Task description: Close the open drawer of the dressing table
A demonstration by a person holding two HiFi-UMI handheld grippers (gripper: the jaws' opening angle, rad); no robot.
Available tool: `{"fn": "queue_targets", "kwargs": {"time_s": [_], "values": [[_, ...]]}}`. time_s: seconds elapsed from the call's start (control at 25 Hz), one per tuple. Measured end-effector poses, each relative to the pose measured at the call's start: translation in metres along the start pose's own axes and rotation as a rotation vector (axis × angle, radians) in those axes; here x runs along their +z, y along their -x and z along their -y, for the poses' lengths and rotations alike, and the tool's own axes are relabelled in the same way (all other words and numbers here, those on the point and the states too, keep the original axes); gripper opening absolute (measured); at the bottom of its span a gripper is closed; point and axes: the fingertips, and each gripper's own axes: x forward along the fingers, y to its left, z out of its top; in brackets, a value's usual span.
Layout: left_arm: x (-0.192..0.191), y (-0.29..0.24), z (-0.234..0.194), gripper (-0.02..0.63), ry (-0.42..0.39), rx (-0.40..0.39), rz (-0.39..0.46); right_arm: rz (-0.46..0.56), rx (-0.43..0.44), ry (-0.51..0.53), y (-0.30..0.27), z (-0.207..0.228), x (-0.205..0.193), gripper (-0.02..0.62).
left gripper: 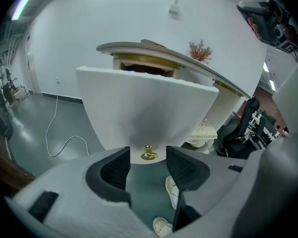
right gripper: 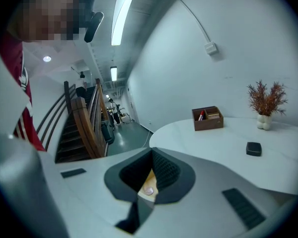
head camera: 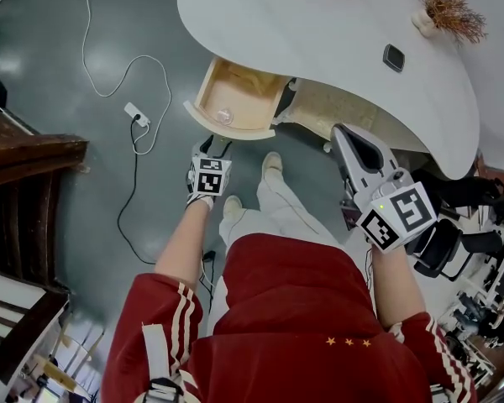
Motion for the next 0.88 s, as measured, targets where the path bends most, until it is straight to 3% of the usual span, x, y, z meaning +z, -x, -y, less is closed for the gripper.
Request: {"fn": "queue_targets", "kwargs": {"time_s": [0.32, 0.6, 0.88], "values": [[-0.007, -0.014, -0.001, 0.111, -0.044, -0.004, -0.033, -0.027, -0.009, -0.010, 0.001, 0.004, -0.011, 0.005], [-0.005, -0.012, -0.001, 0.107, 0.017, -0.008, -0.038, -0.038, -0.012, -0.019, 0.002, 0.004, -0.015, 0.005], [-0.003, -0.016, 0.000, 0.107, -0.002, -0.003, -0.051, -0.034, -0.020, -0.027, 0.003, 0.011, -0.013, 0.005]]}}
